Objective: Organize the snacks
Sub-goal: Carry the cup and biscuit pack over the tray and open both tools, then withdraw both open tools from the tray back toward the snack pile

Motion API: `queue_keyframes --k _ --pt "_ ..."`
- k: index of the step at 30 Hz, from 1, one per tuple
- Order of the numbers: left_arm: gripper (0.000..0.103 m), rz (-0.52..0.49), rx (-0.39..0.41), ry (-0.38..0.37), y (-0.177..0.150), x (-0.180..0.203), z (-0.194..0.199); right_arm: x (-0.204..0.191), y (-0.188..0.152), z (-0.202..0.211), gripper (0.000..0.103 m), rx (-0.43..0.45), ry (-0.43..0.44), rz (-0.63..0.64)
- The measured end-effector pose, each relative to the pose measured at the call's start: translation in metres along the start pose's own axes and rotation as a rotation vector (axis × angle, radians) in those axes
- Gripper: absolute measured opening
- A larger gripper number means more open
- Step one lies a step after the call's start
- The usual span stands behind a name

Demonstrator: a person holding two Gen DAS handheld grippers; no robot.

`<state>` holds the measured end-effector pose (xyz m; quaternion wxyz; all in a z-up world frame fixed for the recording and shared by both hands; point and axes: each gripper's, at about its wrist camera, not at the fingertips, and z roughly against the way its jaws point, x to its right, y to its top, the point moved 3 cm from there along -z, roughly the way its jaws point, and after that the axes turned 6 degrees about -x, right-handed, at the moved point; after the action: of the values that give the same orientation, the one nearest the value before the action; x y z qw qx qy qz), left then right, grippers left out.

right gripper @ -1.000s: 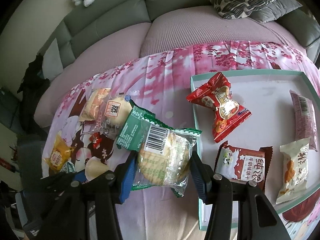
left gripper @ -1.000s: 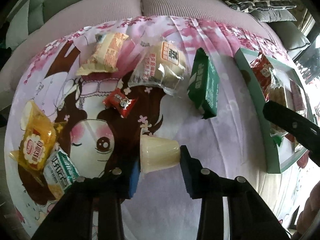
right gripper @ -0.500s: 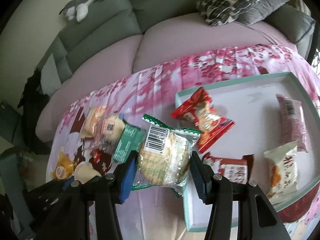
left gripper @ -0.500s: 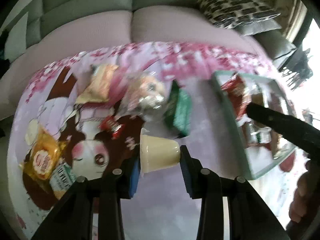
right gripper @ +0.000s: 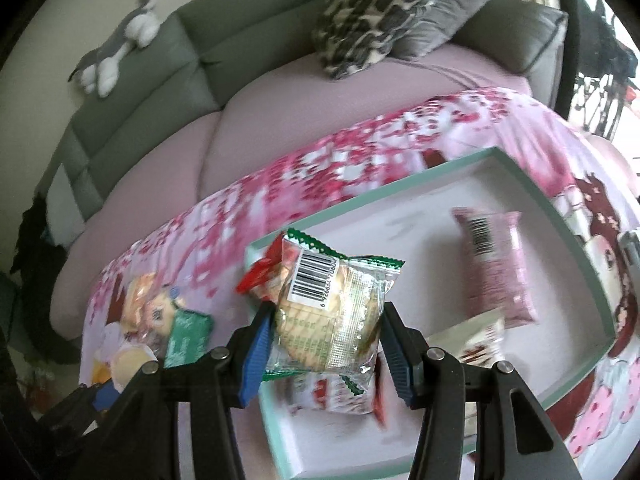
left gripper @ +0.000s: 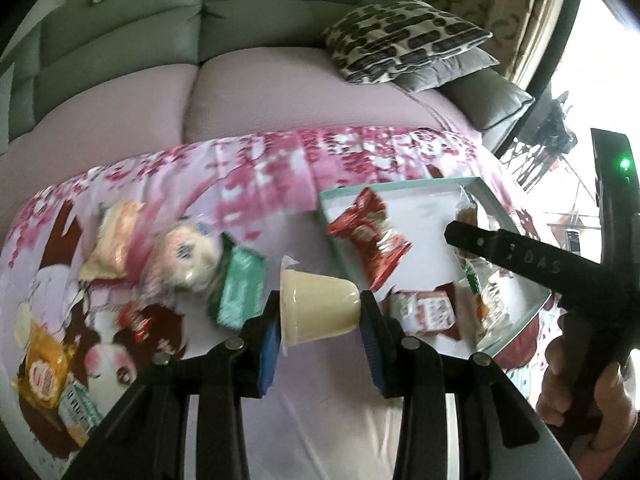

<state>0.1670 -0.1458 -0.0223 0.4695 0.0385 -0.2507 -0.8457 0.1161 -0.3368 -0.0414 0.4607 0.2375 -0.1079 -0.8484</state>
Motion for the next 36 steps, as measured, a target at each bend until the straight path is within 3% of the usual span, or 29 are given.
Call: queue_keyframes --k 17,22,26,36 --pt "0.039 -0.225 -0.051 -0.019 0.035 0.09 -0.075 0.055 0.017 -0.017 0.055 -0.021 -0.03 -0.124" --pt "0.04 -0.214 -0.044 -0.033 0.038 0.097 -0.084 0.064 0.018 -0.019 0.056 -0.03 -0.045 -0.145" --pt "0.066 -0.203 -0.022 -0.042 0.04 0.097 -0.078 0.068 0.019 -0.016 0.056 -0.021 -0.059 -0.156" --pt "0.067 -0.106 -0.007 0.025 0.045 0.066 -0.048 0.064 0.02 -0.007 0.059 -0.009 -0.063 -0.153"
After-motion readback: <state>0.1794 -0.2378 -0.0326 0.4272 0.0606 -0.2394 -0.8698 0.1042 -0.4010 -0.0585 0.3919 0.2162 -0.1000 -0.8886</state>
